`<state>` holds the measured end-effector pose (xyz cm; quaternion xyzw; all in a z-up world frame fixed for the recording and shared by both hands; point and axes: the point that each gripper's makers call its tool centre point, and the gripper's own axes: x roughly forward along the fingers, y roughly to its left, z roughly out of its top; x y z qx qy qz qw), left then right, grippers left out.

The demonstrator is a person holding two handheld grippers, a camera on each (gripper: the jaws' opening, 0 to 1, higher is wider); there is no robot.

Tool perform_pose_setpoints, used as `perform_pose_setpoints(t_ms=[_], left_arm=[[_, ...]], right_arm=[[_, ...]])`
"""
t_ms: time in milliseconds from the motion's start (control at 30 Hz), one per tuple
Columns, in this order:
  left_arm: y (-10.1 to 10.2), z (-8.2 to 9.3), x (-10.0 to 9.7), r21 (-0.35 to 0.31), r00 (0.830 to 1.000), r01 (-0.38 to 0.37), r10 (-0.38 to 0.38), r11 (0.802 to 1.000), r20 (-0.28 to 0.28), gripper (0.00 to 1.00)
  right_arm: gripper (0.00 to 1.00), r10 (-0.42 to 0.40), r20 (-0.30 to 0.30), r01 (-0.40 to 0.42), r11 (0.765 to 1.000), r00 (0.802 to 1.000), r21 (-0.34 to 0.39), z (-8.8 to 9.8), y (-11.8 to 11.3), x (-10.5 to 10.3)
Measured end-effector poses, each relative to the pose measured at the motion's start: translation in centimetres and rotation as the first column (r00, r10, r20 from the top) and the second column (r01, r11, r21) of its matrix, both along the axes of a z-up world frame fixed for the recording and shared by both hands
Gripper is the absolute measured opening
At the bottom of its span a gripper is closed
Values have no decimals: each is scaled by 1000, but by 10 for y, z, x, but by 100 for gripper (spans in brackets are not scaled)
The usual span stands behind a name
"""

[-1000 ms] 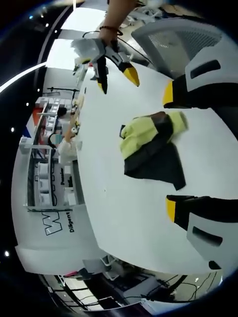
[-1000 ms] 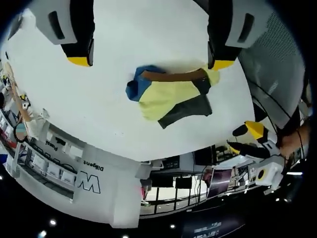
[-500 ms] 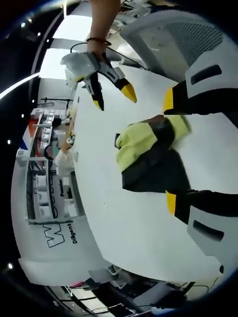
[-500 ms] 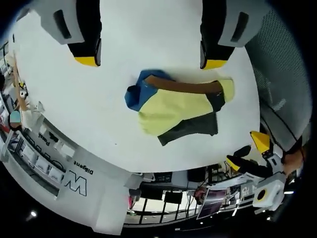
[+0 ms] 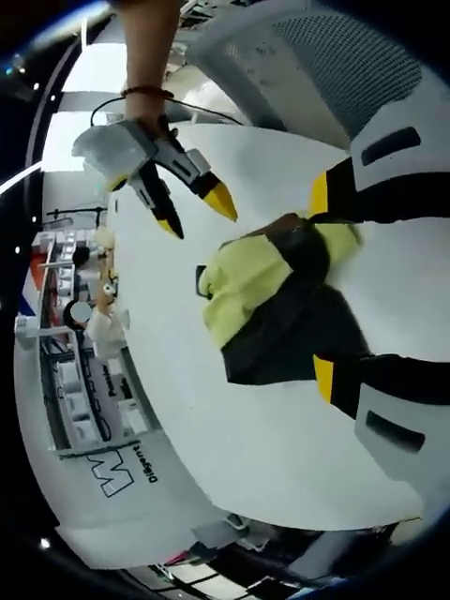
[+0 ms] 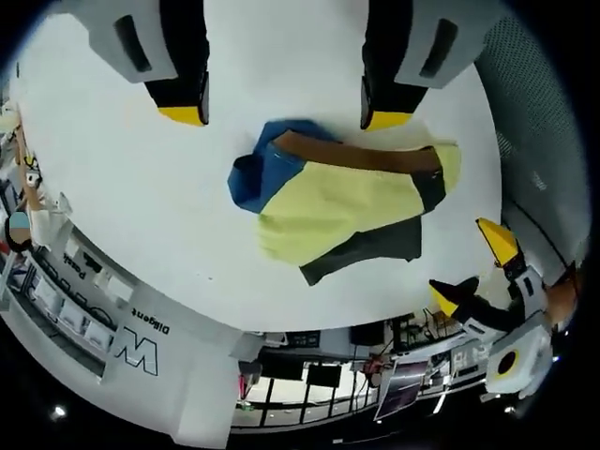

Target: Fold the garment on the visible template until the final outline fits inside the template.

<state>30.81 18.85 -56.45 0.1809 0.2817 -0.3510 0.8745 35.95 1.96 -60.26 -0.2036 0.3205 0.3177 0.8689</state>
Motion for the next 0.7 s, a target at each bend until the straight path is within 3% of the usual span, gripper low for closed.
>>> perform_pose_setpoints(t_ms=[167,300,433,533,700], left_arm=[[-9,-9,-2,40,999,48,-47,998,-3,53],[-19,-13,-2,34,997,73,-73,997,-5,50],[-25,-18,0,32,996,94,-94,995,-3,43],[-29,-27,0,32,994,108,-107,994,-32,44],[-33,-38,-4,83,985,172,-170,982,-31,41]], right_arm=[[54,-17,-7,17,999,1000,41,-4,3,6],[53,-20,-1,20,999,1000,47,-10,5,10],[44,-5,12,4,998,1000,57,-13,9,13],[41,0,29,-2,998,1000,55,-13,12,17],[35,14,31,-16,998,999,60,-17,15,19]])
